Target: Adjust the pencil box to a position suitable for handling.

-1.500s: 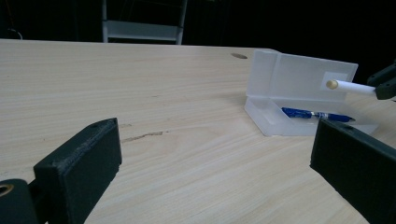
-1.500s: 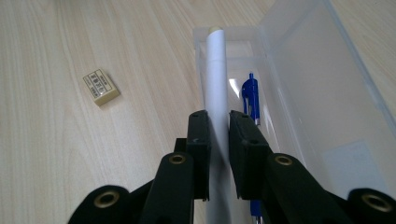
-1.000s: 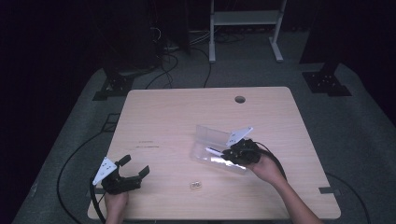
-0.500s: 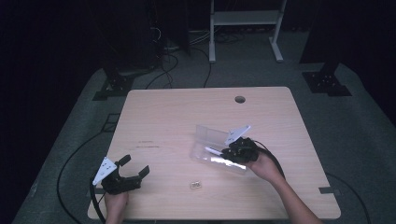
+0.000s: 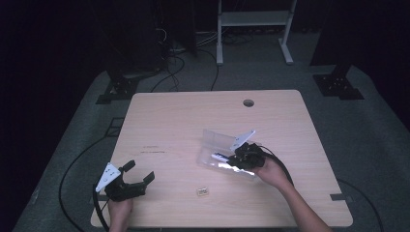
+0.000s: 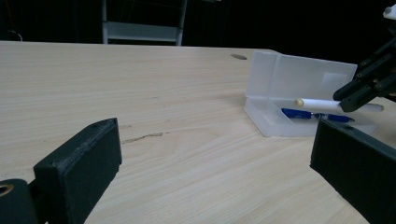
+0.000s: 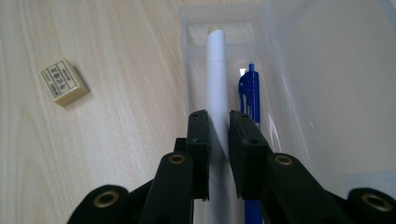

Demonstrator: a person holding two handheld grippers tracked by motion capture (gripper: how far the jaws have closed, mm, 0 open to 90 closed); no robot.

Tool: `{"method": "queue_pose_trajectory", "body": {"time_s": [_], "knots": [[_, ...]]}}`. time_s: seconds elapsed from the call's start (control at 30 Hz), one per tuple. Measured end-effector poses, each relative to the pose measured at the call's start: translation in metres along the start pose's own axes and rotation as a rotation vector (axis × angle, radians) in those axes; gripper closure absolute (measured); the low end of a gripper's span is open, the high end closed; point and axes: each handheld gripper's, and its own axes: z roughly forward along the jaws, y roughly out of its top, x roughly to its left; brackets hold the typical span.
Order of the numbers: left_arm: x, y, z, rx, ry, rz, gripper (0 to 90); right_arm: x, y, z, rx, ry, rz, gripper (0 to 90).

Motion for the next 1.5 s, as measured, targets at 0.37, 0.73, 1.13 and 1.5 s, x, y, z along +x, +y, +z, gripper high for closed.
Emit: {"method": "queue_pose_trajectory", "body": {"time_s": [0.37,0.73,1.13,1.5], "knots": [[0.0,0.0,0.0,0.001,-0.002,0.001,1.0,-0.003,-0.003,0.008,0.024,0.015,0.012,78.2],[0.0,0.0,0.0,0.001,-0.001,-0.001,1.1,-0.007,-0.008,0.017,0.044,0.025,0.042,78.1],[0.0,0.0,0.0,0.001,-0.001,-0.001,1.1,-0.009,-0.01,0.021,0.051,0.033,0.045,78.0],[0.0,0.0,0.0,0.0,0.0,0.0,1.1,-0.01,-0.011,0.022,0.048,0.038,0.056,77.5]]}}
